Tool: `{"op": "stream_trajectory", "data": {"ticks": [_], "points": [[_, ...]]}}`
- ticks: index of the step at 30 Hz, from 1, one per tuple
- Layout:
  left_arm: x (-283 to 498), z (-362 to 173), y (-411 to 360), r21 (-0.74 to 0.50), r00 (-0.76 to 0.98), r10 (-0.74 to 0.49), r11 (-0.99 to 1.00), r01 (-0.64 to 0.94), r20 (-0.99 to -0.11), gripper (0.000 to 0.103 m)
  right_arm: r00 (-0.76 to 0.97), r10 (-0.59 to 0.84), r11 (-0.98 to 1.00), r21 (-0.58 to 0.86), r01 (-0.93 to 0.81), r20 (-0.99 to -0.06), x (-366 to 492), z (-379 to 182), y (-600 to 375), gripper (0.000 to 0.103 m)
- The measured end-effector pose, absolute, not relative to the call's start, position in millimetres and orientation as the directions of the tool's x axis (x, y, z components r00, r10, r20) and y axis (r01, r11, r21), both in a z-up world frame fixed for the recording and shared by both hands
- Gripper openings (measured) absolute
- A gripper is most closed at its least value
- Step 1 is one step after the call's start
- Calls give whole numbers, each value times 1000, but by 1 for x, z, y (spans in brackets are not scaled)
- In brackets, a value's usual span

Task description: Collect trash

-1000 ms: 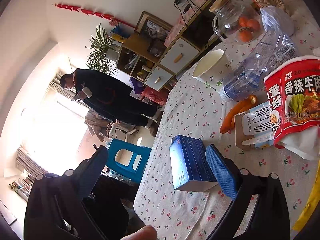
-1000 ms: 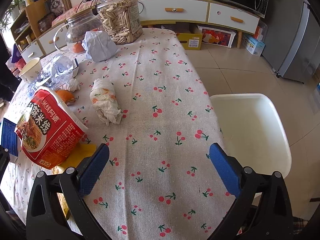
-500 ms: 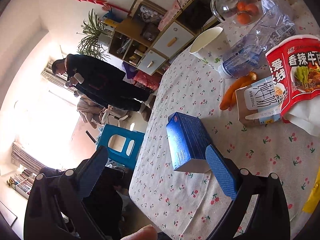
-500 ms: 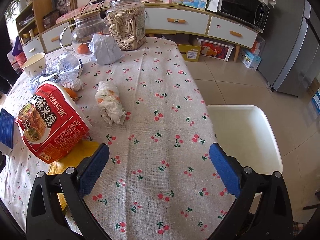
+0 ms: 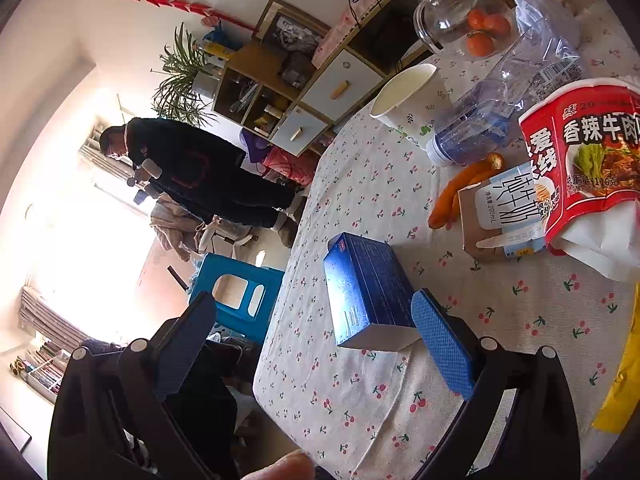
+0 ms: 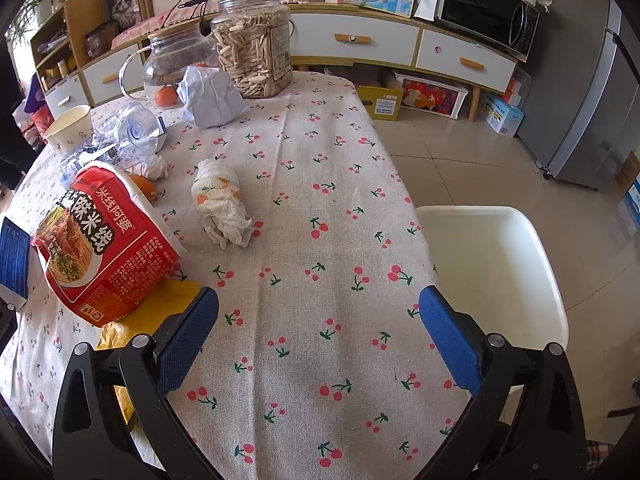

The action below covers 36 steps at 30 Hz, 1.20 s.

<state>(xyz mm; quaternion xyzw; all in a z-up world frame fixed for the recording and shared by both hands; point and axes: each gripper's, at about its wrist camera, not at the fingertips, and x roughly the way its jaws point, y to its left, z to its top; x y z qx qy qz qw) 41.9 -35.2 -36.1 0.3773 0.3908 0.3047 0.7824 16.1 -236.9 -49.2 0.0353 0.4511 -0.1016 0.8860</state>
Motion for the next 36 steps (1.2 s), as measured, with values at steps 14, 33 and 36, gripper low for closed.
{"op": "stream_trajectory", "data": {"ticks": [14, 33, 36], "points": [[41, -36, -36, 829, 508, 769, 532, -173, -388, 95, 564, -145, 976, -23, 217, -813, 16, -51, -238, 96], [42, -38, -39, 830, 510, 764, 534, -158, -395, 95, 562, -120, 978, -1, 207, -818, 15, -51, -239, 96], [42, -36, -37, 827, 510, 764, 538, -162, -397, 95, 561, -124, 979, -7, 205, -819, 16, -52, -237, 96]]}}
